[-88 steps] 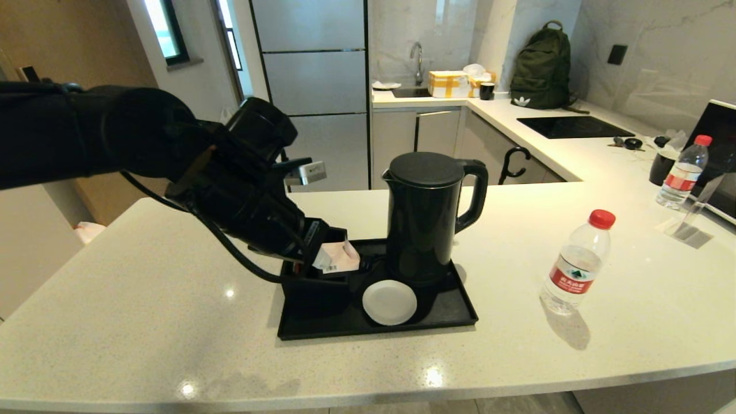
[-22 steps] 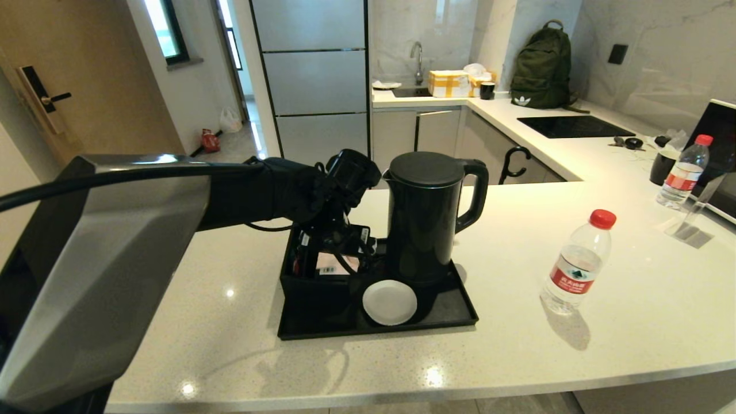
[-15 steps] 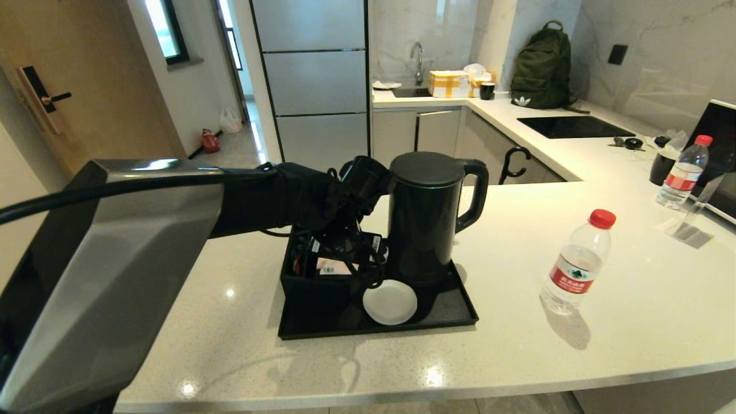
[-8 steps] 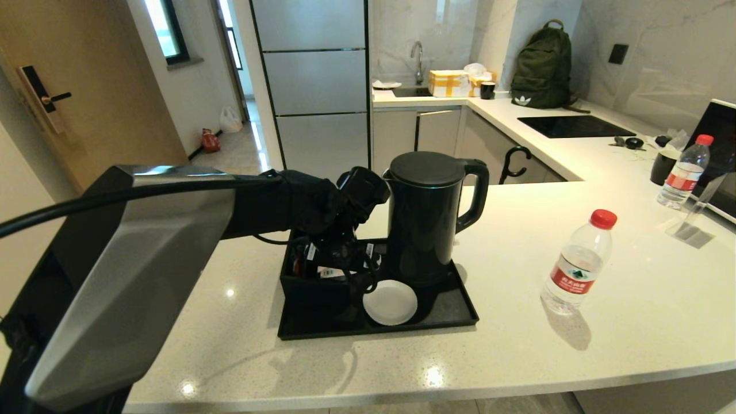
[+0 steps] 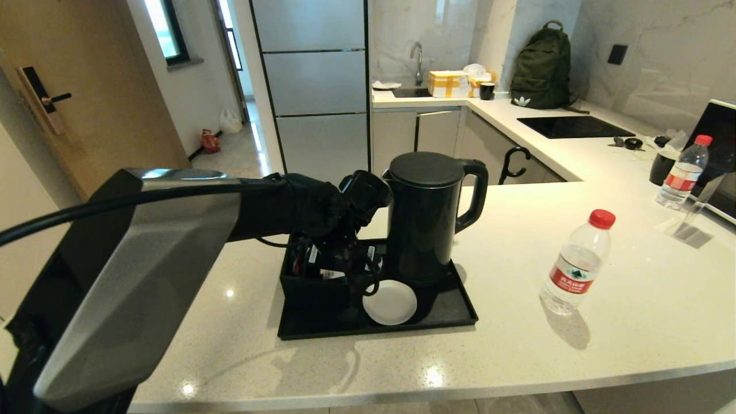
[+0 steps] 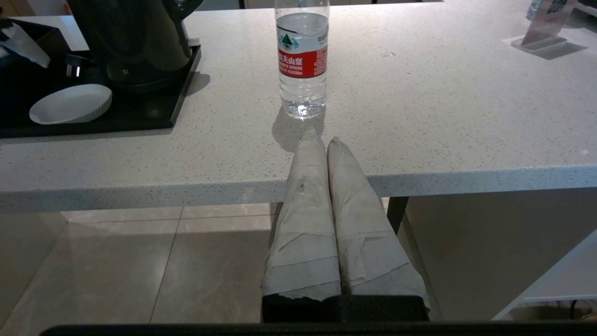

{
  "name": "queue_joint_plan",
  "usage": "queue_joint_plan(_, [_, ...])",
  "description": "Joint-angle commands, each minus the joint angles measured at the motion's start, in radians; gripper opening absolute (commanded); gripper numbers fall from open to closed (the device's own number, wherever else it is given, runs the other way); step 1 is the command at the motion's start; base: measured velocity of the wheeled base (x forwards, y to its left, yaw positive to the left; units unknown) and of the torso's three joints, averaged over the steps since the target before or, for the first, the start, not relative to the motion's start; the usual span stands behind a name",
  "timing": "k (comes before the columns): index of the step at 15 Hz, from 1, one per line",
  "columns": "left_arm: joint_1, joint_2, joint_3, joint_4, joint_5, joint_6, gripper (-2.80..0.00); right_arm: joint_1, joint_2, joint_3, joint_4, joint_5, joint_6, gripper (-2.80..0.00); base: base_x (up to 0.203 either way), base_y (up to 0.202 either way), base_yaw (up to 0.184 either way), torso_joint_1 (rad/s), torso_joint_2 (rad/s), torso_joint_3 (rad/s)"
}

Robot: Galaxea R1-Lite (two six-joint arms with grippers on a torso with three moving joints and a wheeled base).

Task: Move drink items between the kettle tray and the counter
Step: Pick up the tea bag

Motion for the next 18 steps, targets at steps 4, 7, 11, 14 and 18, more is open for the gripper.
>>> queue_joint_plan(4, [0.013, 0.034, -0.003, 0.000, 0.004, -0.008, 0.00, 0.000, 0.001, 0.002, 0.000, 0.001, -0.001, -2.80, 0.000, 0.000, 0.000, 0.000, 0.00, 0.000])
queue_joint_plan(7, [0.013, 0.033, -0.003, 0.000, 0.004, -0.007, 0.00, 0.000, 0.001, 0.002, 0.000, 0.001, 0.000, -2.80, 0.000, 0.000, 0.000, 0.000, 0.00, 0.000])
queue_joint_plan(11, [0.025, 0.028, -0.006, -0.029, 0.004, -0.006, 0.00, 0.000, 0.001, 0.002, 0.000, 0.001, -0.001, -2.80, 0.000, 0.000, 0.000, 0.000, 0.00, 0.000])
queue_joint_plan(14, [0.026, 0.027, -0.006, -0.030, 0.003, -0.006, 0.00, 0.000, 0.001, 0.002, 0.000, 0.001, -0.001, -2.80, 0.000, 0.000, 0.000, 0.000, 0.00, 0.000])
queue_joint_plan(18, [0.043, 0.008, -0.006, -0.082, -0.005, -0.011, 0.00, 0.000, 0.001, 0.002, 0.000, 0.001, -0.001, -2.80, 0.000, 0.000, 0.000, 0.000, 0.00, 0.000])
